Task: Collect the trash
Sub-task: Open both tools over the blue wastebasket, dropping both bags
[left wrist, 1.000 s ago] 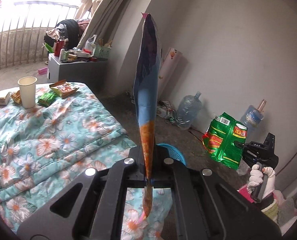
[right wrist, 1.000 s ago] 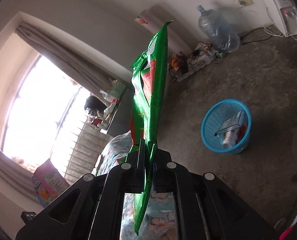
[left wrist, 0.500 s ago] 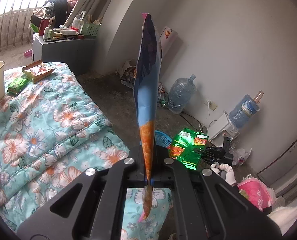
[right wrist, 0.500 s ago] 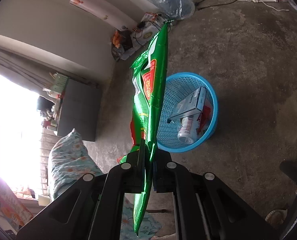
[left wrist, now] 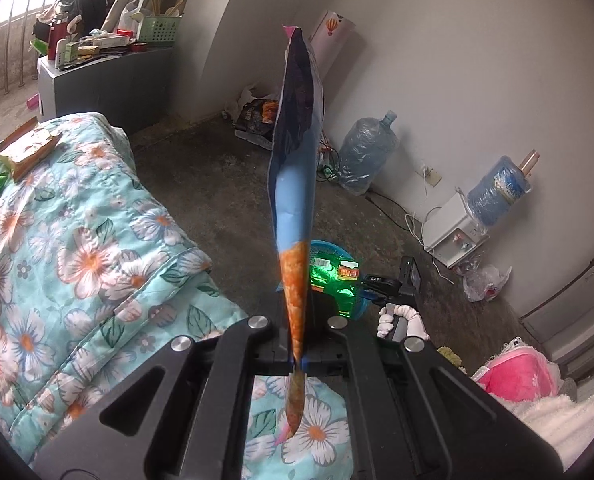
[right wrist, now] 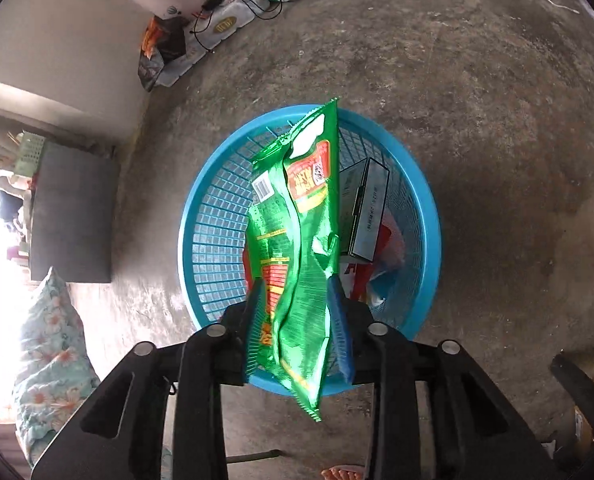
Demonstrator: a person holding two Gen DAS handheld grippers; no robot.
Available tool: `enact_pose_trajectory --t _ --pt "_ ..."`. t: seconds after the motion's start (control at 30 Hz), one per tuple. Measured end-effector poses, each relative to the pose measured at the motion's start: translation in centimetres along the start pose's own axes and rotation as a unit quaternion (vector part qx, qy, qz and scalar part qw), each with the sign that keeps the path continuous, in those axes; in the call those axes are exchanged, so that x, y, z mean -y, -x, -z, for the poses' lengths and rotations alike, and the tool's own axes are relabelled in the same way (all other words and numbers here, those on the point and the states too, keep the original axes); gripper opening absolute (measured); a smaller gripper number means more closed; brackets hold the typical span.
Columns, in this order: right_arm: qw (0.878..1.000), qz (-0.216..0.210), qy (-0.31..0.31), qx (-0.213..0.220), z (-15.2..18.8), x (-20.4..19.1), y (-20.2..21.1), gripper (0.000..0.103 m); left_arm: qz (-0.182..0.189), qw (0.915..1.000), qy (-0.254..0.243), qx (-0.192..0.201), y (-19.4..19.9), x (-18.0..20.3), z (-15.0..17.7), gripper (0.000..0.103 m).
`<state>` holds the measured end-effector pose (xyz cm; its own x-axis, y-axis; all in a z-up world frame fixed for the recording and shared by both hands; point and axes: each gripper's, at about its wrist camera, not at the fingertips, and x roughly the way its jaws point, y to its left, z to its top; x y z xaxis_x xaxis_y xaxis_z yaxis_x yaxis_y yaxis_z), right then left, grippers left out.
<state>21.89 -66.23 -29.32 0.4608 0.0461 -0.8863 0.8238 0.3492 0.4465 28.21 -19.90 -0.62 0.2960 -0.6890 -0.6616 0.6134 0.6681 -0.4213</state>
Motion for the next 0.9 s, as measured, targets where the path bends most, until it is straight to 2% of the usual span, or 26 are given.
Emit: enact_pose_trajectory --t 0.17,0.23,0.3,0.33,0.4,0.47,0.5,0.57,0.63,0.67,0.7,0.77,0.83,0.9 --pt "0.998 0.002 -0.002 0.061 0.9 2.4 4.4 0.047 0.052 0.9970 0.005 -0.057 -5.3 1.9 -2.4 0.000" --pt "0.997 -0.012 -0.019 0.077 1.4 3.7 6.0 0.047 0.081 0.9922 0.021 -0.093 -8.7 2.7 -3.5 0.000" --pt "0.995 -0.022 -0.030 0.089 2.4 4.7 7.6 0.047 0.093 0.9847 0.048 -0.139 -13.1 3.3 -4.4 0.000" --pt "0.995 -0.025 -0.031 0.093 3.0 5.0 8.2 0.047 0.083 0.9829 0.043 -0.159 -15.4 3.8 -4.6 0.000" --pt "0.995 -0.034 -0.037 0.091 4.1 5.6 9.2 0.047 0.028 0.9823 -0.004 -0.185 -19.9 5.8 -4.8 0.000" --pt "0.994 -0.037 -0.044 0.090 5.2 6.2 10.2 0.047 -0.041 0.9761 -0.105 -0.186 -24.5 9.1 -4.2 0.000" --pt "0.994 -0.035 -0.046 0.090 5.6 6.5 10.6 0.047 -0.074 0.9670 -0.156 -0.188 -27.0 10.7 -3.5 0.000" --pt "0.995 -0.039 -0.051 0.081 6.1 6.9 10.9 0.047 -0.116 0.9465 -0.220 -0.205 -31.9 13.1 -1.7 0.001" --pt "0.996 -0.029 -0.049 0.070 6.5 6.9 11.0 0.048 -0.144 0.9264 -0.269 -0.220 -36.6 15.1 0.8 0.002" --pt "0.997 -0.025 -0.043 0.067 6.5 6.8 11.0 0.048 -0.145 0.9215 -0.277 -0.230 -38.7 15.6 2.1 0.007" --pt "0.997 -0.023 -0.038 0.065 6.7 6.7 11.0 0.048 -0.136 0.9203 -0.273 -0.244 -40.4 16.0 3.3 0.012" --pt "0.997 -0.031 -0.042 0.065 6.9 6.9 11.2 0.048 -0.110 0.9207 -0.242 -0.286 -43.3 16.0 5.2 0.043" --pt "0.996 -0.038 -0.044 0.068 6.8 7.1 11.6 0.048 -0.068 0.9311 -0.181 -0.309 -43.8 15.1 5.7 0.045" --pt "0.996 -0.040 -0.042 0.072 6.7 7.4 11.7 0.048 -0.027 0.9396 -0.132 -0.315 -42.5 14.0 5.1 0.052"
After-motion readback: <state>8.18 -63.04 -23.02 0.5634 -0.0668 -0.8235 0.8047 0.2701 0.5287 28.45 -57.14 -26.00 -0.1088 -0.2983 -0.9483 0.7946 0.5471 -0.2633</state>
